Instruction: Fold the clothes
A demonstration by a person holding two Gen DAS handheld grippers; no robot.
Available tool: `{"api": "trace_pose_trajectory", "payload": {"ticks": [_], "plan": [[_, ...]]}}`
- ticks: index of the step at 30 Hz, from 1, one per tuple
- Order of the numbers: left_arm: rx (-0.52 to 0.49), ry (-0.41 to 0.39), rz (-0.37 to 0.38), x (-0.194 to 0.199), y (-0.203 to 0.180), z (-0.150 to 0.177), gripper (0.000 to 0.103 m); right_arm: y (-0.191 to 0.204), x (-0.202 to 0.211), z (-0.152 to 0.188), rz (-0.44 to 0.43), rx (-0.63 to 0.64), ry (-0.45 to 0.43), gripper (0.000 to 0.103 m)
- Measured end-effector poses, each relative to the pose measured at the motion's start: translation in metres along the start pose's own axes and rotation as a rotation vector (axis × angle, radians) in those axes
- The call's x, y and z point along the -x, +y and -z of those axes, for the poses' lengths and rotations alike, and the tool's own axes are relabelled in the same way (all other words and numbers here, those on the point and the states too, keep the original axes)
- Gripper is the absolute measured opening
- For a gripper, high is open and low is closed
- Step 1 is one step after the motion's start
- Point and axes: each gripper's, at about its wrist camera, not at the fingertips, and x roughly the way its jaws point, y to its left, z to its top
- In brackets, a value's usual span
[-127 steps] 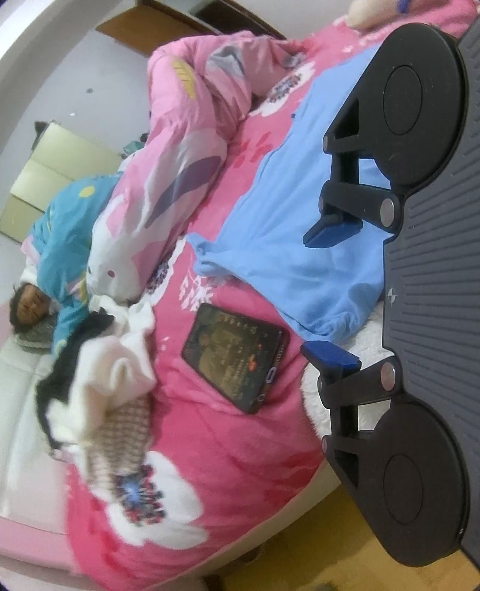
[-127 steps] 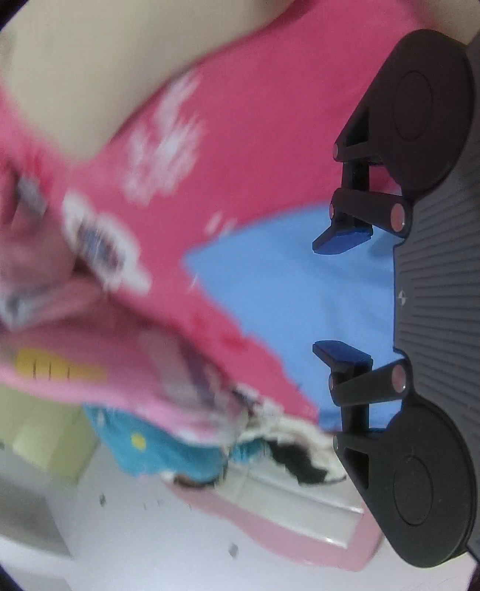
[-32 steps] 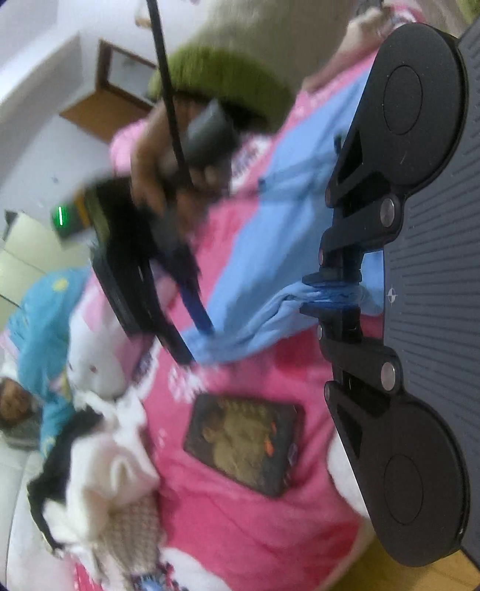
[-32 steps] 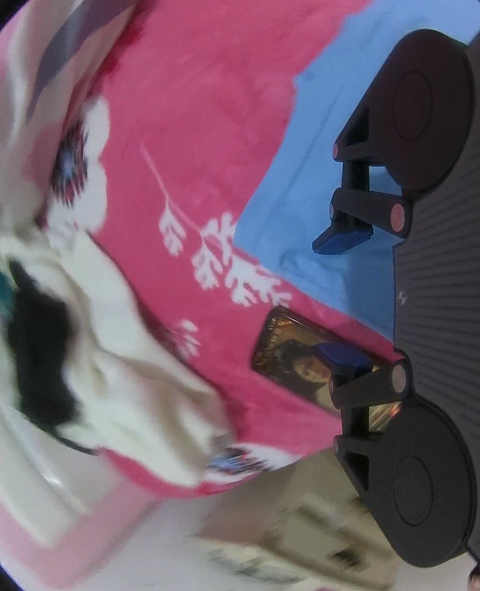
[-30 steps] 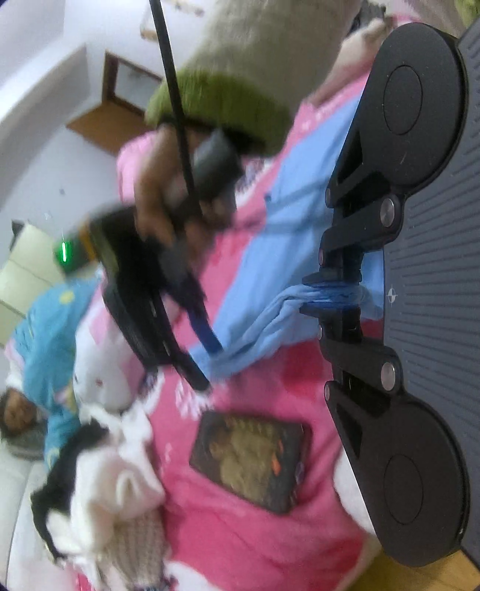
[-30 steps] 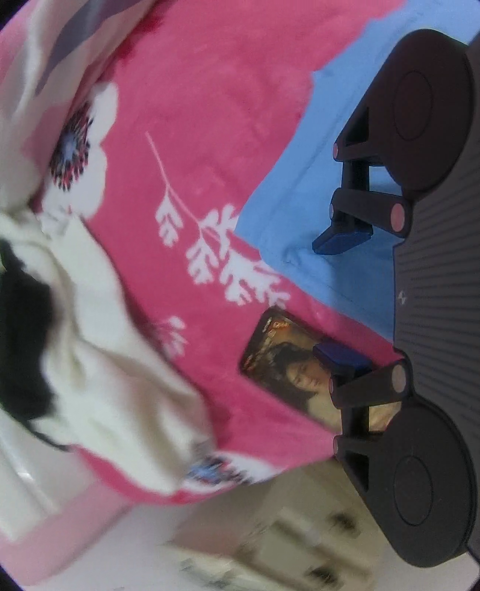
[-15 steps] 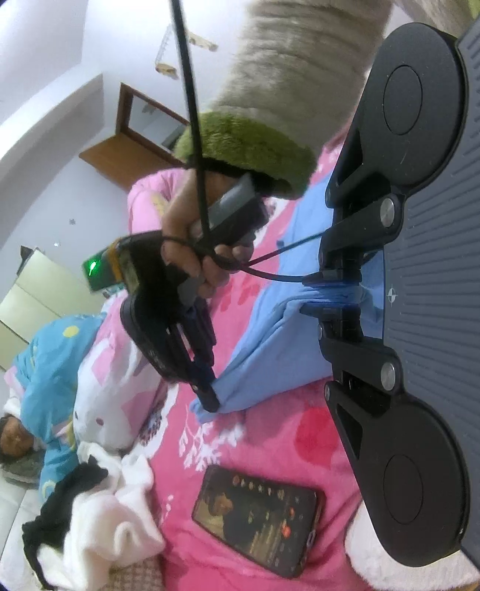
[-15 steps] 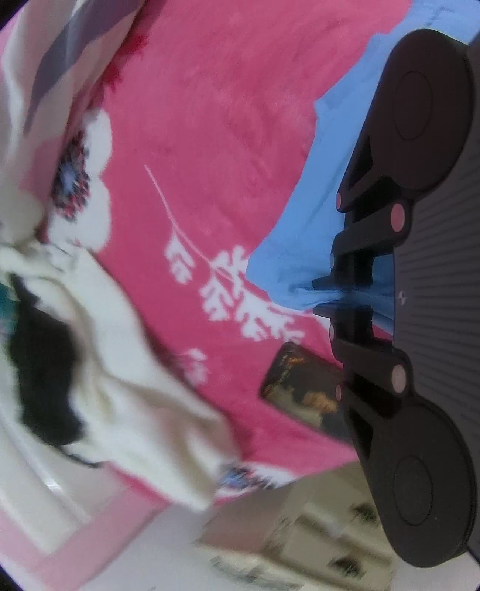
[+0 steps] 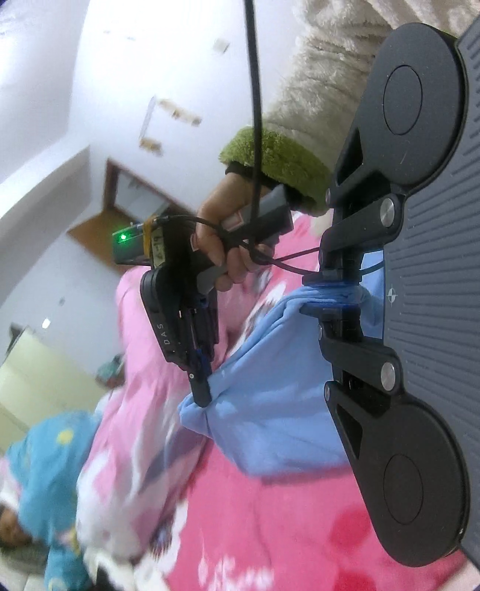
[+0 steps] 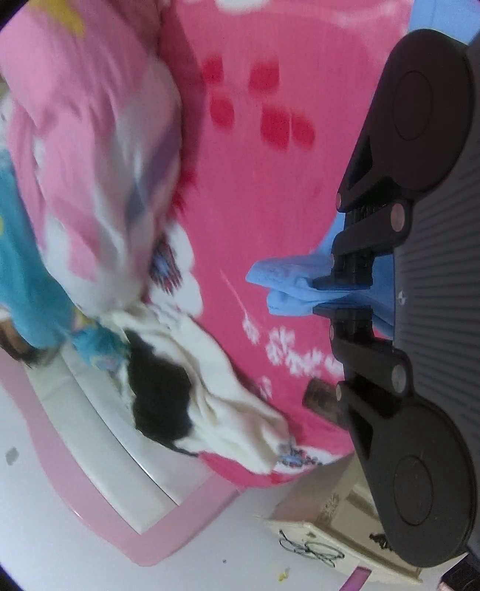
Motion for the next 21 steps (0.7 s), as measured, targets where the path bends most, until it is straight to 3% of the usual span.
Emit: {"api": "trace_pose_trajectory", "payload": {"ticks": [8, 14, 21], "plan": [[0.004, 0.19, 0.133, -0.09, -0.03, 0.022, 0.006, -0.099, 0.054, 0.049, 0.115, -0.123, -0.036, 0.007], [-0.02, 0.294, 0.137, -0.136, -0.044, 0.039, 0.006, -0.158, 0.066, 0.08, 0.107, -0.216, -0.061, 0.007], [-0.043, 0.37, 0.147, -0.157, -0.062, 0.044, 0.006, -0.19, 0.073, 0.103, 0.102, -0.247, -0.055, 0.007]]}}
